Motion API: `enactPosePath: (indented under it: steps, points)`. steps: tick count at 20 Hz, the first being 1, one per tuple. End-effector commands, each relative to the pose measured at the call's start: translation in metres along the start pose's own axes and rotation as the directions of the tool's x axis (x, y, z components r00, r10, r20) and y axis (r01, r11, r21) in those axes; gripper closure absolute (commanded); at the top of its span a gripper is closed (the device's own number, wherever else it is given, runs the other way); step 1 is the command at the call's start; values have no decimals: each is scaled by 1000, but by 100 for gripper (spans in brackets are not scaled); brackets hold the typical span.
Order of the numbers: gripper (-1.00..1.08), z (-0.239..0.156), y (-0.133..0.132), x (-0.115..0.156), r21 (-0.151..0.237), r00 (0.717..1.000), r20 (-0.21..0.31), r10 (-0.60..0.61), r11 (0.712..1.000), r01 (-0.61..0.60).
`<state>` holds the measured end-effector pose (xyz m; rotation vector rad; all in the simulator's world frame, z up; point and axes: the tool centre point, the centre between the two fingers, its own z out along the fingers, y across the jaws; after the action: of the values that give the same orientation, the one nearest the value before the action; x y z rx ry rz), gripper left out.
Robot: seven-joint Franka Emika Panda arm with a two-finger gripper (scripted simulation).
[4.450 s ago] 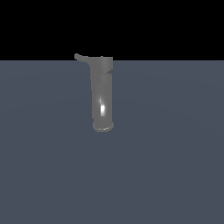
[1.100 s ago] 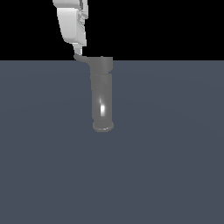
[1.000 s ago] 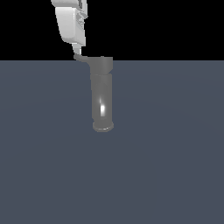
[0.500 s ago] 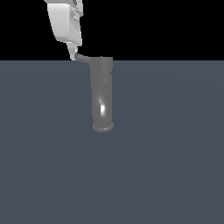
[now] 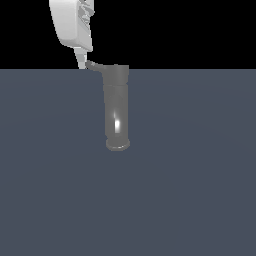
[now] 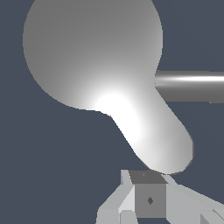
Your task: Turn on the faucet by rotating a designated handle.
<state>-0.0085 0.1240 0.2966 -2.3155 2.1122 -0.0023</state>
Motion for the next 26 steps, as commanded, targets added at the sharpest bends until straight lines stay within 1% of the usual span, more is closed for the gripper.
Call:
enactPosePath:
  steps: [1,12,13,25,26]
  points:
    - [108,0,7,18,-4,1000,-4,23,1000,-23]
    - [108,-1,35,32,-6,1000,-4,25,1000,-25]
    - [108,0,34,13,-5,1000,-2,-7,1000,7]
    - [108,-1,54,93,-6,1000,-4,24,1000,-24]
    - [108,-1,54,93,-6,1000,-4,24,1000,-24]
